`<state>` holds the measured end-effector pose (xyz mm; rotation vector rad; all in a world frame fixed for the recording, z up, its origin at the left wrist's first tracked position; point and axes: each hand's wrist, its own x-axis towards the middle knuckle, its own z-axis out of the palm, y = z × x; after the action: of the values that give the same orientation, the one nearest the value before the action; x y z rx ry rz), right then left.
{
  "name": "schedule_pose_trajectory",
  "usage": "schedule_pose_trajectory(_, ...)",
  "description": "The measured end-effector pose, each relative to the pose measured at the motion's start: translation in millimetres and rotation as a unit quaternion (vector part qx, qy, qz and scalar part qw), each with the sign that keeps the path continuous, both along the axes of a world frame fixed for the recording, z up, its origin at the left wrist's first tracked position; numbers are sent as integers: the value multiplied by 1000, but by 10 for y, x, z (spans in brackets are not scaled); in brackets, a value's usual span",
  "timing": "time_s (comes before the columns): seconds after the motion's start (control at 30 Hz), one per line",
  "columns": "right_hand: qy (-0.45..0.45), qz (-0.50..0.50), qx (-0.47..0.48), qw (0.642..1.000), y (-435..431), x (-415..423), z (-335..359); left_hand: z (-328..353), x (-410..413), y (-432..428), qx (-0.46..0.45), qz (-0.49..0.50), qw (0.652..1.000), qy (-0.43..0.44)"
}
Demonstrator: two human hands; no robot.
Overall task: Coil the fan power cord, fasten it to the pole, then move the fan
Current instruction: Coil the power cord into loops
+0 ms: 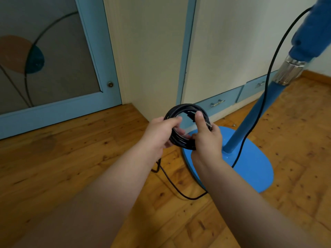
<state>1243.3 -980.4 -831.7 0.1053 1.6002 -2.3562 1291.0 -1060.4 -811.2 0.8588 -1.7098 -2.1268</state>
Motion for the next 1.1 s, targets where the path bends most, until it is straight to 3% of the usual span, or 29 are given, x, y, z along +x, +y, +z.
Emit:
schedule_pose_trajectory(0.1, -23, 13, -32, 999, -57, 55, -38, 9, 13, 29, 67, 8, 996, 59)
schedule_pose_trajectory(0.3, 61, 117, 92, 987, 44, -31, -6, -3, 63, -139, -140, -6, 988, 68)
schedule_pose_trajectory(0.37, 141, 156, 148, 966, 97, -84, 40, 23, 92, -203, -204, -35, 977, 39)
schedule_pose_trajectory(0.47, 281, 186, 274, 901, 176, -167, 87, 65, 137, -241, -271, -113, 956, -15)
schedule_pose_trajectory(0.57, 319, 238, 312, 863, 199, -181, 88, 89, 160, -188, -272, -205, 940, -33)
schedule_pose_trajectory(0.67, 269, 256, 265, 890, 204, -178, 71, 91, 153, -135, -270, -243, 931, -34)
schedule_pose_trajectory(0.8, 215, 241, 221, 920, 221, -170, 82, 118, 146, -126, -285, -205, 936, -32)
schedule_pose_trajectory(0.97, 142, 173, 120, 967, 199, -160, 113, 123, 146, -183, -279, -173, 944, -28)
schedule_pose_trajectory(1.1, 124, 122, 97, 980, 178, -172, 96, 84, 139, -159, -235, -163, 957, -44)
